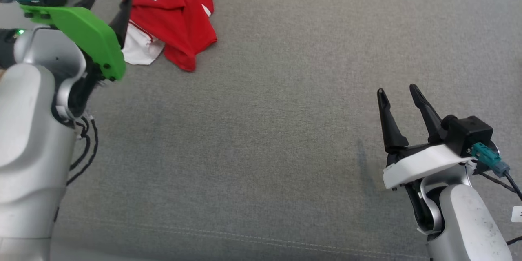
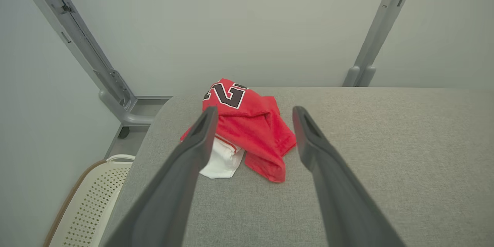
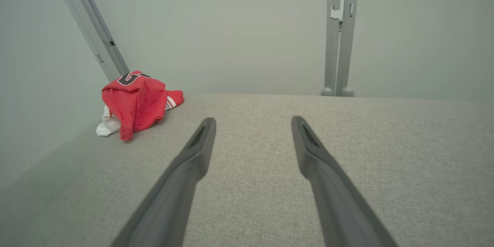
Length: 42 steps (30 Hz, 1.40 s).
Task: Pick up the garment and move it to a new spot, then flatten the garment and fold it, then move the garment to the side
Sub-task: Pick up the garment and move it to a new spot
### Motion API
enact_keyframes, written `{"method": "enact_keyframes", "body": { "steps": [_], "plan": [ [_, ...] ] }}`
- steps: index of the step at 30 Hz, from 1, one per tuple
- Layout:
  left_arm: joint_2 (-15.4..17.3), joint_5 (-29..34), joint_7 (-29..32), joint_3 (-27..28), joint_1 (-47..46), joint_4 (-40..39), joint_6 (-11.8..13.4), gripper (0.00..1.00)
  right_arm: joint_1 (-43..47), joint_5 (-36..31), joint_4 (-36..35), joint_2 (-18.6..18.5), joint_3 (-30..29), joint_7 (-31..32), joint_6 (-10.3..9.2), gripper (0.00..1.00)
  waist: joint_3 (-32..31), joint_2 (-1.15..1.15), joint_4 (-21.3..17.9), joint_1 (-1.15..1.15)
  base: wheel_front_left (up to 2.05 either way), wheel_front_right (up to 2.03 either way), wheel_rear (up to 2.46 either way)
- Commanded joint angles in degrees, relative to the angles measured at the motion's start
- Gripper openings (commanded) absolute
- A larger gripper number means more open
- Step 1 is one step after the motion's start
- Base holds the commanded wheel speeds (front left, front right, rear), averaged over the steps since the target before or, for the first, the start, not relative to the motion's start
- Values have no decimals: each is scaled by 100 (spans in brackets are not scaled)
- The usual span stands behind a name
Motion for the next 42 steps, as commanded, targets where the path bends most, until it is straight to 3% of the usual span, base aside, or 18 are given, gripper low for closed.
{"method": "enact_keyframes", "body": {
  "steps": [1,6,12,20,32,33,35,36,37,42],
  "plan": [
    [92,-69,83,73,-208,171,-4,100,-135,-43,-68,-25,-14,-12,-4,100,789,0,-658,0,0,0,0],
    [299,-215,250,341,-787,828,13,100,-405,-100,-179,-21,-80,-89,-4,100,1490,0,-1056,0,0,0,0],
    [263,-406,177,483,-1056,1283,-24,100,-593,-129,-197,-21,-95,-198,-3,100,1909,0,-1225,0,0,0,0],
    [213,-477,201,458,-1159,1781,-54,100,-795,-93,-116,-21,-18,-267,-3,100,2143,0,-1278,0,0,0,0],
    [409,-213,94,326,-1205,2309,163,100,-965,-64,-19,-21,116,-323,-3,100,2307,0,-1350,0,0,0,0],
    [412,-223,95,329,-1219,2364,166,96,-970,-65,-6,-21,138,-323,-3,100,2315,0,-1363,0,0,0,0],
    [420,-238,76,343,-1244,2436,188,44,-980,-61,9,-23,167,-326,-3,100,2329,0,-1391,0,0,0,0],
    [425,-226,42,341,-1260,2469,196,25,-980,-63,15,-23,176,-330,-3,100,2334,0,-1404,0,0,0,0],
    [424,-225,26,346,-1291,2501,204,0,-977,-67,23,-22,183,-332,-3,100,2337,0,-1417,0,0,0,0],
    [380,-241,-76,311,-1476,2564,96,0,-983,-78,80,-22,148,-358,-3,100,2288,0,-1440,0,0,0,0]
  ]
}}
